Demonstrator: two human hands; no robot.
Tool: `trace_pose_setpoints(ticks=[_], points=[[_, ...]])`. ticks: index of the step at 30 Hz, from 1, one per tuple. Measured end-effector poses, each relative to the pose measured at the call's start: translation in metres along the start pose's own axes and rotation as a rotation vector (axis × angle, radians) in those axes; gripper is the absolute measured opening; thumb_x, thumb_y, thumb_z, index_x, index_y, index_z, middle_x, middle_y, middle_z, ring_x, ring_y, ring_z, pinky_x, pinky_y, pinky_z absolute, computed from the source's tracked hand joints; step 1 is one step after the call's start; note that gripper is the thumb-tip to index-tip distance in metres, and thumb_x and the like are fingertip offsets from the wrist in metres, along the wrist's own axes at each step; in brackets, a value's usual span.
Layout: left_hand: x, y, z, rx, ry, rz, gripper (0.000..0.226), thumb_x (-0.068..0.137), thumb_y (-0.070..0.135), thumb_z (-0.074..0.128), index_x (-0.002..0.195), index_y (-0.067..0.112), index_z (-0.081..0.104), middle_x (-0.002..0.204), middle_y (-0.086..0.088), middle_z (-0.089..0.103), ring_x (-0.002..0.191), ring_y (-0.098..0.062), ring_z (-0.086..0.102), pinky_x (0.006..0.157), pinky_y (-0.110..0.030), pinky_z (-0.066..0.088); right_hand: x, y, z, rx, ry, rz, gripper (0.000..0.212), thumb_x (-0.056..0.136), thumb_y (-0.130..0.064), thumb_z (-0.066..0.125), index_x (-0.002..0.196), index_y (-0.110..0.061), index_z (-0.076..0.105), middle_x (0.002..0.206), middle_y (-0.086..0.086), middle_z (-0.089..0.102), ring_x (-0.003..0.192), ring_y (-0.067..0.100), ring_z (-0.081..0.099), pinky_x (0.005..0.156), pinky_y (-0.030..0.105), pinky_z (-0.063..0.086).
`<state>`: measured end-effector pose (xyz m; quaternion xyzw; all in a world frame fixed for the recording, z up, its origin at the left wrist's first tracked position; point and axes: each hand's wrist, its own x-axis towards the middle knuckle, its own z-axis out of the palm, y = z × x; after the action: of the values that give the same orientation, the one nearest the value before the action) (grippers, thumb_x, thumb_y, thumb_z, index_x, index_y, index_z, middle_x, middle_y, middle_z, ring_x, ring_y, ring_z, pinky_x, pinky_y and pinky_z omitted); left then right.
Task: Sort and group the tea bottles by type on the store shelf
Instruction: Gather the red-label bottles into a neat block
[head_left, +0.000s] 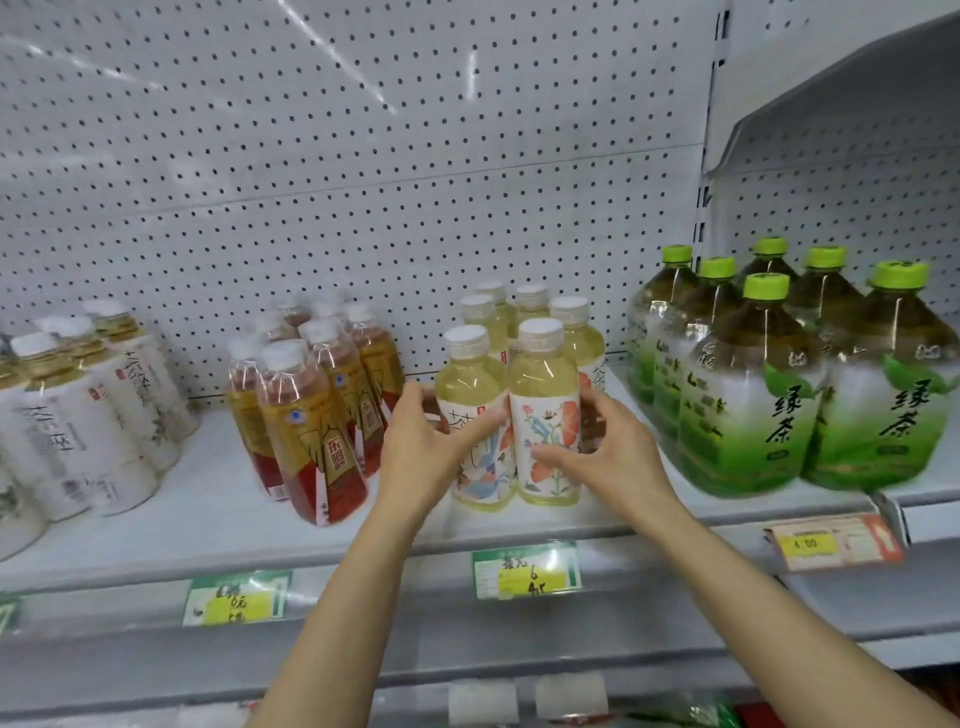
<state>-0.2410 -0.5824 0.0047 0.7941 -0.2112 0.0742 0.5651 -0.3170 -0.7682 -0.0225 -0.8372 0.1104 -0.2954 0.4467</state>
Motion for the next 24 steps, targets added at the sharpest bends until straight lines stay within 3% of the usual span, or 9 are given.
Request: trace_pose_setpoints(ticks=[3, 5, 8, 10, 13, 18, 21, 24], points=[[-0.001, -0.003, -0.02, -0.06, -0.25, -0.029, 0.087, 0.054, 0.06, 0.081, 0.129, 0.028, 0.051, 0.112, 0.01, 0.068, 0.102, -0.008, 0.067, 0.084, -0.032, 0.057, 0.0, -0.002, -0.002, 0.025, -0.025, -0.001, 0.079, 0.066, -0.028, 0.089, 0.136, -0.021, 0.053, 0.109, -0.01, 0.065, 0.087, -0.005, 0.061, 0.064, 0.004, 0.046], [0.001, -0.009, -0.031, -0.087, -0.368, -0.016, 0.073, 0.069, 0.038, 0.083, 0.135, 0.031, 0.053, 0.115, 0.011, 0.07, 0.105, -0.002, 0.066, 0.09, -0.032, 0.056, -0.001, 0.0, -0.005, 0.06, -0.049, 0.01, 0.081, 0.066, -0.026, 0.089, 0.138, -0.019, 0.053, 0.108, -0.011, 0.067, 0.084, -0.007, 0.062, 0.065, 0.003, 0.046], [0.002, -0.018, -0.032, -0.097, -0.34, -0.016, 0.053, 0.079, 0.02, 0.08, 0.128, 0.029, 0.06, 0.114, 0.015, 0.071, 0.103, 0.002, 0.065, 0.095, -0.035, 0.054, -0.002, 0.001, -0.012, 0.073, -0.112, 0.014, 0.071, 0.066, -0.024, 0.089, 0.131, -0.021, 0.059, 0.103, -0.01, 0.071, 0.085, -0.004, 0.065, 0.075, 0.014, 0.054], [0.0, -0.021, -0.027, -0.161, -0.323, -0.036, 0.055, 0.077, 0.021, 0.081, 0.127, 0.028, 0.059, 0.116, 0.014, 0.071, 0.11, -0.005, 0.066, 0.097, -0.04, 0.055, -0.003, 0.0, -0.015, 0.074, -0.157, 0.011, 0.065, 0.067, -0.022, 0.088, 0.126, -0.024, 0.061, 0.102, -0.01, 0.072, 0.087, -0.003, 0.067, 0.08, 0.021, 0.057], [0.0, -0.023, -0.018, -0.197, -0.28, -0.033, 0.06, 0.074, 0.024, 0.084, 0.126, 0.026, 0.056, 0.122, 0.01, 0.069, 0.115, -0.015, 0.065, 0.096, -0.045, 0.056, -0.004, 0.0, -0.015, 0.085, -0.152, 0.005, 0.063, 0.069, -0.021, 0.087, 0.126, -0.026, 0.06, 0.106, -0.01, 0.071, 0.09, -0.001, 0.067, 0.081, 0.021, 0.056], [-0.005, -0.02, -0.01, -0.132, -0.205, 0.029, 0.062, 0.077, 0.022, 0.083, 0.131, 0.026, 0.052, 0.126, 0.011, 0.064, 0.114, -0.01, 0.062, 0.09, -0.034, 0.057, -0.006, -0.001, -0.011, 0.148, -0.137, 0.042, 0.066, 0.072, -0.018, 0.086, 0.128, -0.019, 0.05, 0.109, -0.005, 0.068, 0.096, 0.005, 0.068, 0.082, 0.024, 0.058], [-0.006, -0.021, -0.008, -0.134, -0.19, 0.042, 0.062, 0.077, 0.023, 0.084, 0.13, 0.026, 0.053, 0.127, 0.009, 0.064, 0.112, -0.007, 0.063, 0.082, -0.024, 0.055, -0.011, -0.005, -0.003, 0.151, -0.024, 0.061, 0.071, 0.065, -0.022, 0.09, 0.117, -0.019, 0.042, 0.106, -0.006, 0.064, 0.094, 0.007, 0.066, 0.081, 0.026, 0.058], [-0.007, -0.022, -0.006, -0.136, -0.171, 0.05, 0.063, 0.074, 0.025, 0.085, 0.129, 0.026, 0.054, 0.126, 0.01, 0.064, 0.11, -0.005, 0.063, 0.08, -0.024, 0.056, -0.019, -0.007, 0.012, 0.022, 0.129, 0.039, 0.087, 0.053, -0.043, 0.093, 0.118, -0.026, 0.038, 0.112, -0.009, 0.055, 0.1, 0.008, 0.06, 0.082, 0.028, 0.056]])
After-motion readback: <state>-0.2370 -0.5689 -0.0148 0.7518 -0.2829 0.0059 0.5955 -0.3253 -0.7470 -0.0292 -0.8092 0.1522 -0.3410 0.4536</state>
